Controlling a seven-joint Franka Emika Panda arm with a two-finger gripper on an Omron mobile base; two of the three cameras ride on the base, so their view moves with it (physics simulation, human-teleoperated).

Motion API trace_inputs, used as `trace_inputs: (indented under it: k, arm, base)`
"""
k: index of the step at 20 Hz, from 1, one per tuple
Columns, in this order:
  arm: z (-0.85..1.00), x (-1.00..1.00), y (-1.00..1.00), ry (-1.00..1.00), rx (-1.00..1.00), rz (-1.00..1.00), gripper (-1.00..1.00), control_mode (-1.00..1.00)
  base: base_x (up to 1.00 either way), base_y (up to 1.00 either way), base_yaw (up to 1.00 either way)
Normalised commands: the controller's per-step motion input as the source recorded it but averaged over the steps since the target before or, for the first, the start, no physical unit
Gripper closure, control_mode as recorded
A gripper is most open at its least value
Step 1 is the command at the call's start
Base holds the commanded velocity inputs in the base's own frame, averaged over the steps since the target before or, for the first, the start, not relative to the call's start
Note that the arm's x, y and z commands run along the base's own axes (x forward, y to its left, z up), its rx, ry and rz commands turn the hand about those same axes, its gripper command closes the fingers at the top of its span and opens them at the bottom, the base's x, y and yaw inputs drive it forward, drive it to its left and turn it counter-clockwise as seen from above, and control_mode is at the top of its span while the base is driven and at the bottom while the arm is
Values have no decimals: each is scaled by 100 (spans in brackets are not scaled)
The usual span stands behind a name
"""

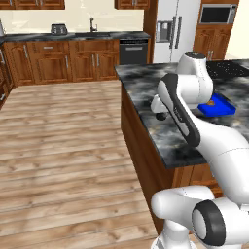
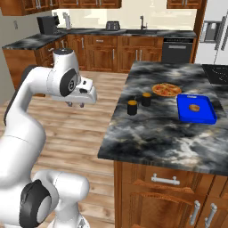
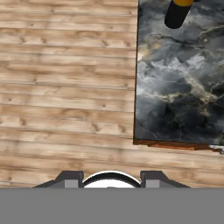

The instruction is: Take the pizza cutter from the drawer on the right and place it on the dining counter for cutting.

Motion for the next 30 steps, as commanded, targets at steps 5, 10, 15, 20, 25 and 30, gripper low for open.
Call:
trace_inputs:
  k: [5,10,15,20,25,30]
  arm:
    - [-7,-7,-2,1,2,0,-100,-100]
    - [-8,-36,-28,-1,8,-2,-100,-100]
    - [-11,-60,-51,-5,10,-8,-100,-100]
    - [-11,-70,-67,-4,16,-13,-100,-100]
    - [-13,-70,-59,-2,17,-17,-100,-100]
    - [-12,-60,-53,-1,20,-19,-100,-100]
  base:
    - [0,0,0]
    - [0,0,0]
    - [0,0,0]
    - [0,0,0]
    - [0,0,0]
    - [0,0,0]
